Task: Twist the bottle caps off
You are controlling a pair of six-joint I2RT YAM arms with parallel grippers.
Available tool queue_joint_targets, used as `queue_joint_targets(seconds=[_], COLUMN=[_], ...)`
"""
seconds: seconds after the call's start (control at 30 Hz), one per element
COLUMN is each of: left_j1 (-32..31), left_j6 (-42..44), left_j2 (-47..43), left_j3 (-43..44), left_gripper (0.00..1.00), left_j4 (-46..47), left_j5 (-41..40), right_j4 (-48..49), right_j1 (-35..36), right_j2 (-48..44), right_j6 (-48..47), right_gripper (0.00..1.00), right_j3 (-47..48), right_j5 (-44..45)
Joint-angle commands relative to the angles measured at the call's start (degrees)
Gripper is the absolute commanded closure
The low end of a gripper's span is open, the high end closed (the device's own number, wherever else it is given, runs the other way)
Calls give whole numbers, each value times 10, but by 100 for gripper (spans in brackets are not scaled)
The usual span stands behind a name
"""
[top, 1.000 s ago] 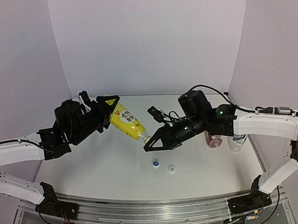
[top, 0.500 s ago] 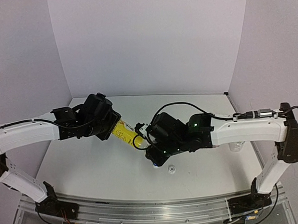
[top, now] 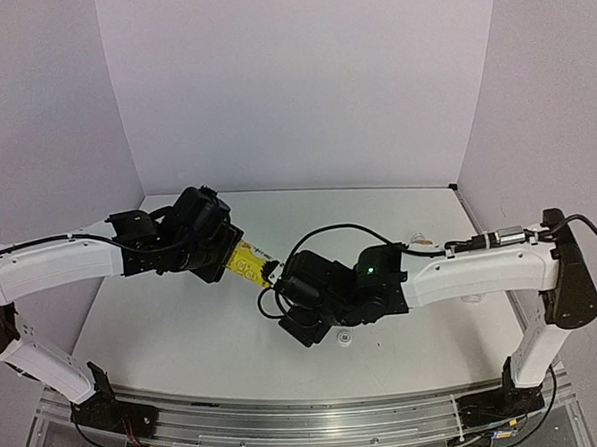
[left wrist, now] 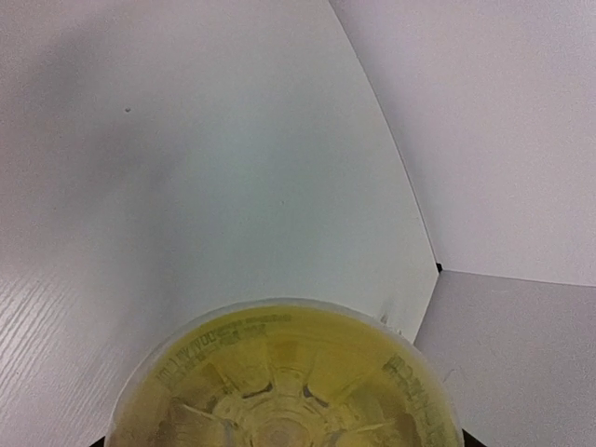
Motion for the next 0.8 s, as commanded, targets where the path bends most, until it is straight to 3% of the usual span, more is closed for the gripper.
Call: queue_joint_targets(seconds=[0.0, 0.17, 0.27, 0.37, 0.6, 0.77], left_j1=[-2, -1, -1, -1, -1, -1], left_j6=[117, 265, 320, 351, 369, 369], left_j2=[-69, -142, -195, -230, -250, -239], left_j3=[-48, -133, -202, -238, -267, -260], left_gripper=[100, 100, 100, 100, 100, 100], left_j4=[156, 315, 450, 509, 588, 596], left_j5=[7, 50, 95, 108, 145, 152], right_j4=[10, 37, 129, 260, 284, 372], right_j1=[0, -25, -83, -121, -129, -130], right_j2=[-115, -207, -251, -267, -241, -206], right_j6=[23, 94, 148, 221, 285, 340], right_gripper=[12, 9, 8, 9, 18, 27], right_j3=[-28, -86, -155, -202, -171, -168], right_j5=[-162, -245, -417, -567, -592, -631])
